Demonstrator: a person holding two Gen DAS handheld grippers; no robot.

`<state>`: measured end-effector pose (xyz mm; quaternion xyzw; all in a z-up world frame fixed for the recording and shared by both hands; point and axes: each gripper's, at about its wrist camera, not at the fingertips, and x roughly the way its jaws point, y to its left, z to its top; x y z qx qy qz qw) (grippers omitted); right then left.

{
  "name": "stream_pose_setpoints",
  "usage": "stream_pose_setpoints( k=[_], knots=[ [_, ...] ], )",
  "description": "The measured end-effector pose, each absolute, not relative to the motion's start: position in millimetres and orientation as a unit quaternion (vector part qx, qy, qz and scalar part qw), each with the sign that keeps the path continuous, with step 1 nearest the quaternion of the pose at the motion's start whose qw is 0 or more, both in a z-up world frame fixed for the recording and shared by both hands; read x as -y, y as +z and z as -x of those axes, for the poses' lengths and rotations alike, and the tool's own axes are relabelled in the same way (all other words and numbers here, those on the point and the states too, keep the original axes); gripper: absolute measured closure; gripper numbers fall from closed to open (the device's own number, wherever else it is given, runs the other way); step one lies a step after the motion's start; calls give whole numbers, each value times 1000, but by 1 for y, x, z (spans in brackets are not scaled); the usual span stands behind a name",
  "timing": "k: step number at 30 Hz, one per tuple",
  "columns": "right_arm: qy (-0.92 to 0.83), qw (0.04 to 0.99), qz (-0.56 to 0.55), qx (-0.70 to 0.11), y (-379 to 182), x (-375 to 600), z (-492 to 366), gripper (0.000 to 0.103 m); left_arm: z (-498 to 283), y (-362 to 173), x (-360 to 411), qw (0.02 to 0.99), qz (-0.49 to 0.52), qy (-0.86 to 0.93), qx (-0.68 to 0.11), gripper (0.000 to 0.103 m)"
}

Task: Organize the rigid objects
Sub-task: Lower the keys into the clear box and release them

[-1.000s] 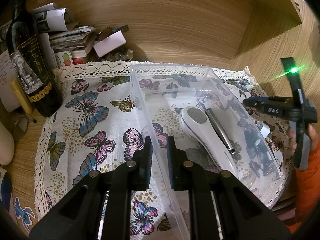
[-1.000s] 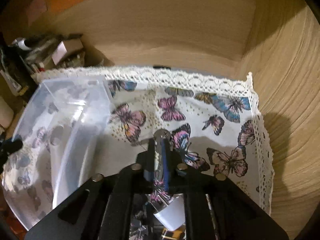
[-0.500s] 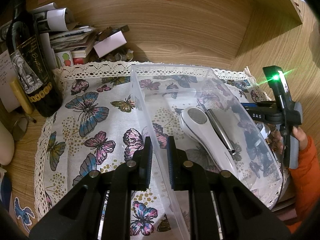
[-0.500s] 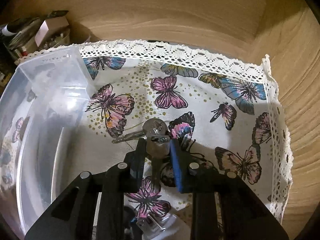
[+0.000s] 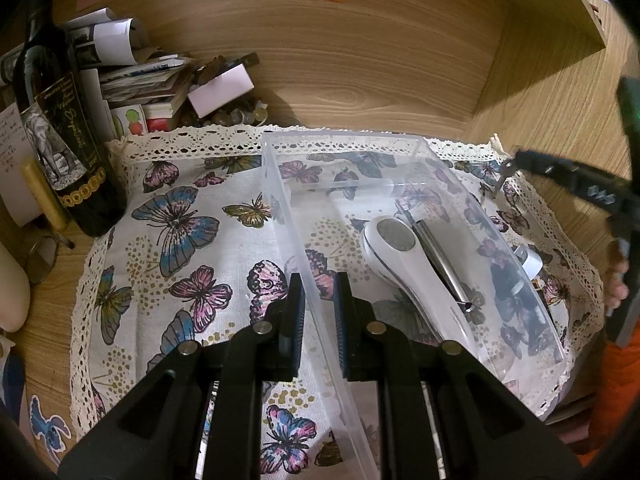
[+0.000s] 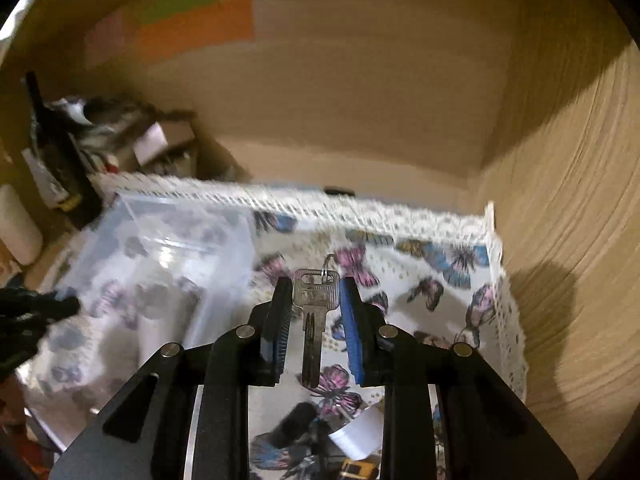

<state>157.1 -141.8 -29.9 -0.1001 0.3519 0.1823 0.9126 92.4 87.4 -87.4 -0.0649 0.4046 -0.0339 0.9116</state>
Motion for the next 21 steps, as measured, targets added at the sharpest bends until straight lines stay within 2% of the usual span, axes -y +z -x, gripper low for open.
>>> stream_pose_setpoints(
  k=[10,21],
  knots=[
    [243,921,115,-282,5,111,-124,81,-94,-89,-88,912,71,-36,-403,90],
    [288,899,134,-301,-13,80,-114,81,-93,-89,-89,912,74,-38,-402,90]
  ],
)
